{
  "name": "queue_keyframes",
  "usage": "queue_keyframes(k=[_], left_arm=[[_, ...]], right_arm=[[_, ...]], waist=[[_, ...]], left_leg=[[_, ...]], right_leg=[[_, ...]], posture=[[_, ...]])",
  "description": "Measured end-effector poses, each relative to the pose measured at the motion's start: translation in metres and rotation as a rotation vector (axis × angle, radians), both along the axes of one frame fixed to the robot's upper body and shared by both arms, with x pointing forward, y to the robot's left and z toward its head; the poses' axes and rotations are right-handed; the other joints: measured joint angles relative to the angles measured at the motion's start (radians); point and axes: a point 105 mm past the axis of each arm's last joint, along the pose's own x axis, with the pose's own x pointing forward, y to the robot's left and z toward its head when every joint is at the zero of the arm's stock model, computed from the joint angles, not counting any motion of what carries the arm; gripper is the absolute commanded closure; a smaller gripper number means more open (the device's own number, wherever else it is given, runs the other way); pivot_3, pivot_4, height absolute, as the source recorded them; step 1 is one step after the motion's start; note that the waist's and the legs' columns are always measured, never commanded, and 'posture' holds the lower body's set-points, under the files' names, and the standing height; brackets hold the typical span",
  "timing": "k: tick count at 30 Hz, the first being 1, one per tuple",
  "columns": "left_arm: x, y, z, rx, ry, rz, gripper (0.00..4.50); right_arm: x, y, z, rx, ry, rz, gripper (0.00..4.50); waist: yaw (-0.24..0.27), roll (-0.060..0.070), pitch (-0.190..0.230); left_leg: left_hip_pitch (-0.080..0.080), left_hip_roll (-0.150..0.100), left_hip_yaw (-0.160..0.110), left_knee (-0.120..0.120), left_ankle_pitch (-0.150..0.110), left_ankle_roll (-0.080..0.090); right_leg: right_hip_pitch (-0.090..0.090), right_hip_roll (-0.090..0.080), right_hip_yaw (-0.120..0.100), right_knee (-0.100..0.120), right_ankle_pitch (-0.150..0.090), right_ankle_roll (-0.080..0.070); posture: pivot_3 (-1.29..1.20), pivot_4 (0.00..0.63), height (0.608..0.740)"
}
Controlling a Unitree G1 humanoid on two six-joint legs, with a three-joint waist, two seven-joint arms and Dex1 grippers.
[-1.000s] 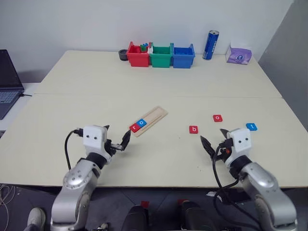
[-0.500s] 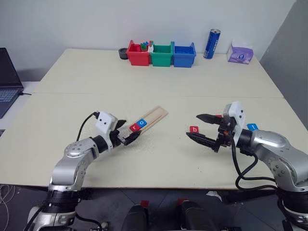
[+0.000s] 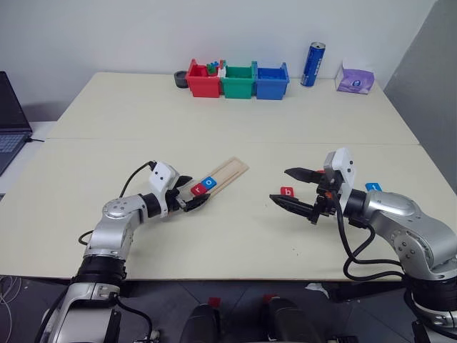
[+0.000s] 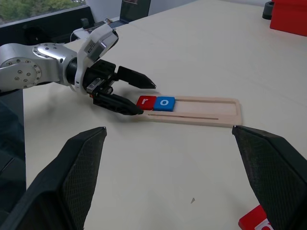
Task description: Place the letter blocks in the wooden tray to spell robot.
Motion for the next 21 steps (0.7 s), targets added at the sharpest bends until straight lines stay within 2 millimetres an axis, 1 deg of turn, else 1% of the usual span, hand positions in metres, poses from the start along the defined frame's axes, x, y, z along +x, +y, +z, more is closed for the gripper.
queue_keyframes(k=[5,7,10,15,21], left_arm=[[0.008,-0.002,0.005,0.008,-0.028,-0.007,0.0],[0.009,-0.003,0.002,0.008,-0.025,-0.012,0.0],[0.007,-0.004,-0.009,0.024,0.007,-0.026,0.0],[0.008,-0.007,-0.011,0.037,-0.007,-0.047,0.0],[0.01,-0.007,-0.013,0.063,-0.024,-0.059,0.0]], right_arm=[[-0.002,0.002,0.003,0.01,-0.004,0.002,0.03],[-0.002,0.003,0.003,0.011,-0.005,-0.001,0.03],[-0.002,0.003,0.003,0.011,0.001,-0.01,0.03],[-0.001,0.005,0.008,0.02,-0.01,-0.003,0.03],[-0.001,0.006,0.008,0.029,-0.002,-0.004,0.03]], waist=[[0.0,0.0,0.0],[0.0,0.0,0.0],[-0.001,0.0,0.0],[0.0,0.0,0.0],[0.0,0.0,0.0]], left_leg=[[0.0,0.0,0.0,0.0,0.0,0.0],[0.0,0.0,0.0,0.0,0.0,0.0],[0.0,0.0,0.0,0.0,0.0,0.0],[0.0,0.0,0.0,0.0,0.0,0.0],[0.0,0.0,0.0,0.0,0.0,0.0]], right_leg=[[0.0,0.0,0.0,0.0,0.0,0.0],[0.0,0.0,0.0,0.0,0.0,0.0],[0.0,0.0,0.0,0.0,0.0,0.0],[0.0,0.0,0.0,0.0,0.0,0.0],[0.0,0.0,0.0,0.001,0.0,0.0]], posture=[[0.0,0.15,0.74],[0.0,0.15,0.74],[0.0,0.15,0.74],[0.0,0.15,0.74],[0.0,0.15,0.74]])
